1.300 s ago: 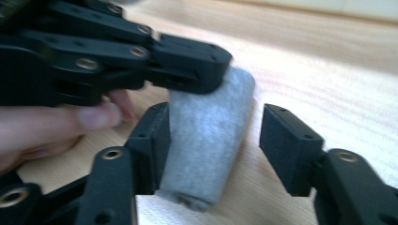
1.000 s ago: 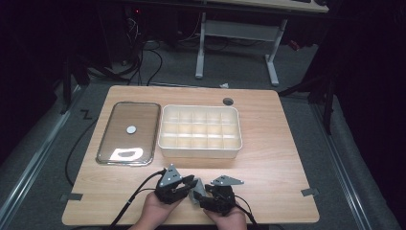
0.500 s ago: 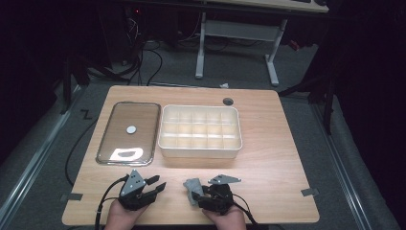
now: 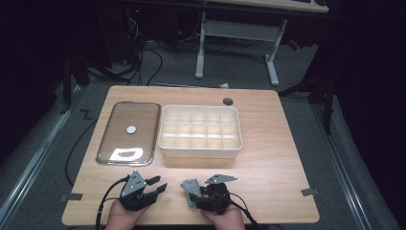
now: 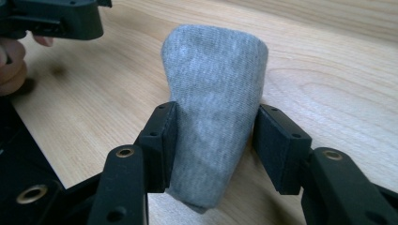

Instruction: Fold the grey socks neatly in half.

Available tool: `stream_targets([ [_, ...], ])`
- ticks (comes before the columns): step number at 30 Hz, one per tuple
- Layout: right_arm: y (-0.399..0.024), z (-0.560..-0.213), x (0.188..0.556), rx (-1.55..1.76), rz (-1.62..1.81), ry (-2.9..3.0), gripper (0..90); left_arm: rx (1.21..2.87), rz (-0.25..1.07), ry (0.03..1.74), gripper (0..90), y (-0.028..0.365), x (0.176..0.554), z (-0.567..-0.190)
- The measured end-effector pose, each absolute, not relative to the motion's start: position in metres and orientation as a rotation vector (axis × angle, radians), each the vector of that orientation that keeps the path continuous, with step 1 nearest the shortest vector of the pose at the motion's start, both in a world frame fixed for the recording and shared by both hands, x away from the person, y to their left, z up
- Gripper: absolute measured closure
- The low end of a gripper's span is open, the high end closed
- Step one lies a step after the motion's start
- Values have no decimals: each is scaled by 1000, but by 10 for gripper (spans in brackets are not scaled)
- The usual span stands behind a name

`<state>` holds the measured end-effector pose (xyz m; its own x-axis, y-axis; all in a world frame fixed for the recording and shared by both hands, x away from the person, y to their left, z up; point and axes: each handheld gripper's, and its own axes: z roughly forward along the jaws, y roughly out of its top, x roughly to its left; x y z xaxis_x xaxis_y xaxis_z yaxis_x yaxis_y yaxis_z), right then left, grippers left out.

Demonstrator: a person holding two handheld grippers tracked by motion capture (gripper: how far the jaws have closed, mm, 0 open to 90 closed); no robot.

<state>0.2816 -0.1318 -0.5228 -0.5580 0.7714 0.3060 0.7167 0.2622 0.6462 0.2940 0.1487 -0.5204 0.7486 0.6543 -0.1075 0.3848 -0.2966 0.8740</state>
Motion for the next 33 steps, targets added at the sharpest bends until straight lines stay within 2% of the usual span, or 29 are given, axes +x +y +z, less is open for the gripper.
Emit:
stream_targets([
  [3, -130, -524, 281, 1429, 1195, 2447, 513, 1921, 338, 799, 593, 150, 295, -521],
  [4, -129, -524, 281, 1426, 1205, 2455, 552, 1922, 334, 802, 592, 150, 295, -521],
  [13, -124, -520, 276, 1316, 1195, 2473, 676, 1934, 339, 799, 588, 149, 295, -523],
  [23, -129, -510, 278, 1267, 1165, 2453, 684, 1936, 382, 815, 566, 151, 296, -524],
  [33, -143, -503, 284, 1276, 1026, 2425, 684, 1939, 364, 827, 522, 153, 298, -525],
])
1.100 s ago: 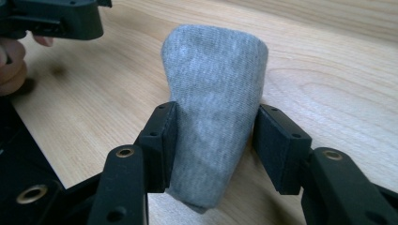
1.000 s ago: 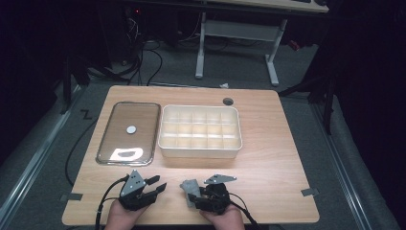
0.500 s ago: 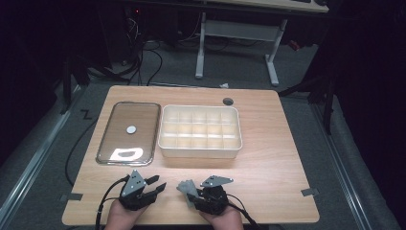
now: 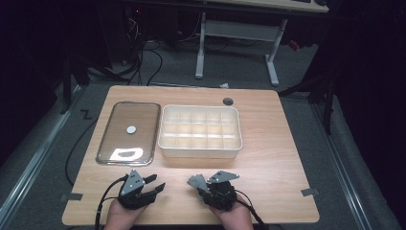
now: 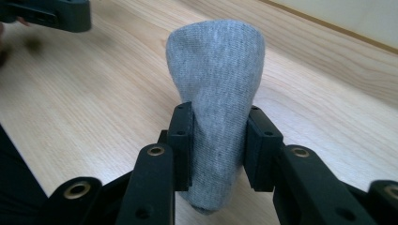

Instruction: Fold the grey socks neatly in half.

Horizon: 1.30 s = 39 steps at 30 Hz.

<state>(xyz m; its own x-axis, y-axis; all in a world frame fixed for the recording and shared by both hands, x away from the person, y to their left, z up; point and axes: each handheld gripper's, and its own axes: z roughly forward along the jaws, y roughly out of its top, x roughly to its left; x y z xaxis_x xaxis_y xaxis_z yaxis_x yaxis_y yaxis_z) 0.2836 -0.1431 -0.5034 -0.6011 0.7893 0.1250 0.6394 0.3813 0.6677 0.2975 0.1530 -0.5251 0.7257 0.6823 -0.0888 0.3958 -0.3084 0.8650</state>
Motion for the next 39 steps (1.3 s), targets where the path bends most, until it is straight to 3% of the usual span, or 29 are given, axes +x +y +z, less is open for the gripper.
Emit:
stream_targets([
  [30, -193, -471, 308, 1315, 577, 2463, 687, 1909, 361, 816, 543, 161, 301, -524],
  [39, -202, -462, 314, 1288, 482, 2510, 685, 1922, 391, 804, 490, 158, 301, -527],
])
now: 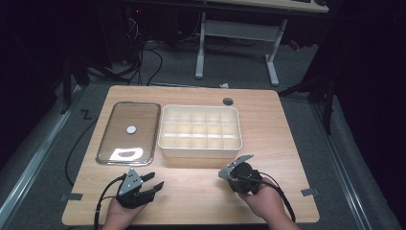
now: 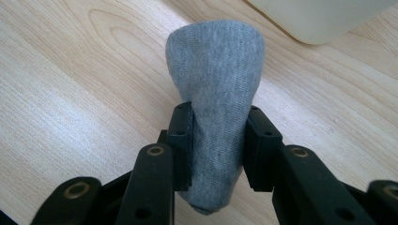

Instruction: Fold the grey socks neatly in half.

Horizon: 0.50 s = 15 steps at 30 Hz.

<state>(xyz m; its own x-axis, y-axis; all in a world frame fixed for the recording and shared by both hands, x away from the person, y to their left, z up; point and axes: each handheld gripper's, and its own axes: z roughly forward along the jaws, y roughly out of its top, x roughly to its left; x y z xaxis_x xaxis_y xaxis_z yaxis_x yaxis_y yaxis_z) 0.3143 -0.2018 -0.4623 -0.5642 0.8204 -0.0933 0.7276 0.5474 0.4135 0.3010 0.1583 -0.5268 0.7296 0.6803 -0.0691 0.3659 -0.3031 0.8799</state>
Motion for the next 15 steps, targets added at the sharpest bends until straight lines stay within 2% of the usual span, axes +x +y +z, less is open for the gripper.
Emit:
stream_targets([
  [15, -216, -443, 316, 1308, 459, 2516, 685, 1914, 378, 813, 473, 159, 301, -528],
])
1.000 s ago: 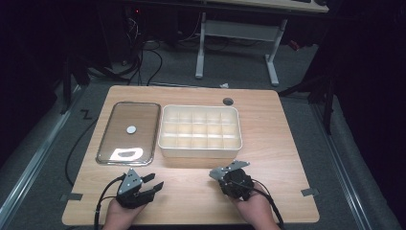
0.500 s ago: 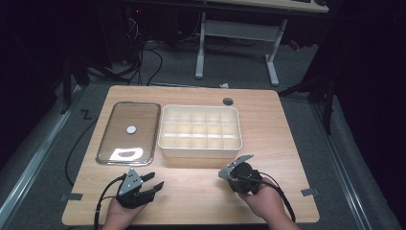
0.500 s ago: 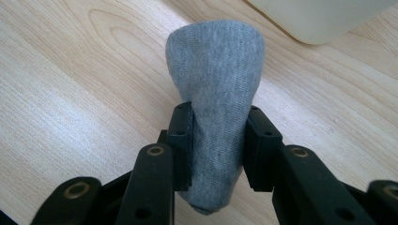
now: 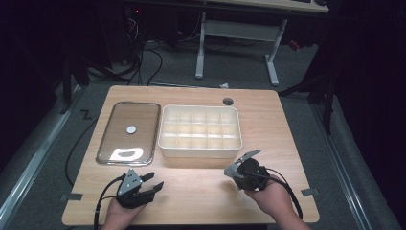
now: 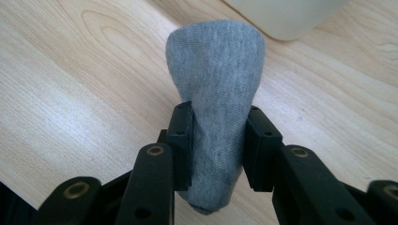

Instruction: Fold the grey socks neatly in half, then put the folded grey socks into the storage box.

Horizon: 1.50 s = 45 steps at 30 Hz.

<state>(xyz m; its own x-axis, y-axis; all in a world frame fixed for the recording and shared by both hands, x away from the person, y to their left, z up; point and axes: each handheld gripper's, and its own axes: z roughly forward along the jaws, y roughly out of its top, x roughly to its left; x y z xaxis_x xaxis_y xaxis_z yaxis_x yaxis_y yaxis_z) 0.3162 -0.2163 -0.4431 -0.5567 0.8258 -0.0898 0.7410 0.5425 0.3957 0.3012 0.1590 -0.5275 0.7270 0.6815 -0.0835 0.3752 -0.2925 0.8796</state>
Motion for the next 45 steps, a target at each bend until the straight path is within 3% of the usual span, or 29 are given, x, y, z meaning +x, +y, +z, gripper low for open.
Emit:
stream_targets([
  [12, -220, -422, 332, 1350, 496, 2514, 685, 1923, 343, 814, 415, 161, 301, -528],
  [28, -220, -392, 379, 1407, 515, 2513, 687, 1927, 359, 822, 411, 162, 301, -525],
  [45, -205, -403, 448, 1515, 365, 2518, 699, 1922, 366, 818, 411, 165, 302, -524],
])
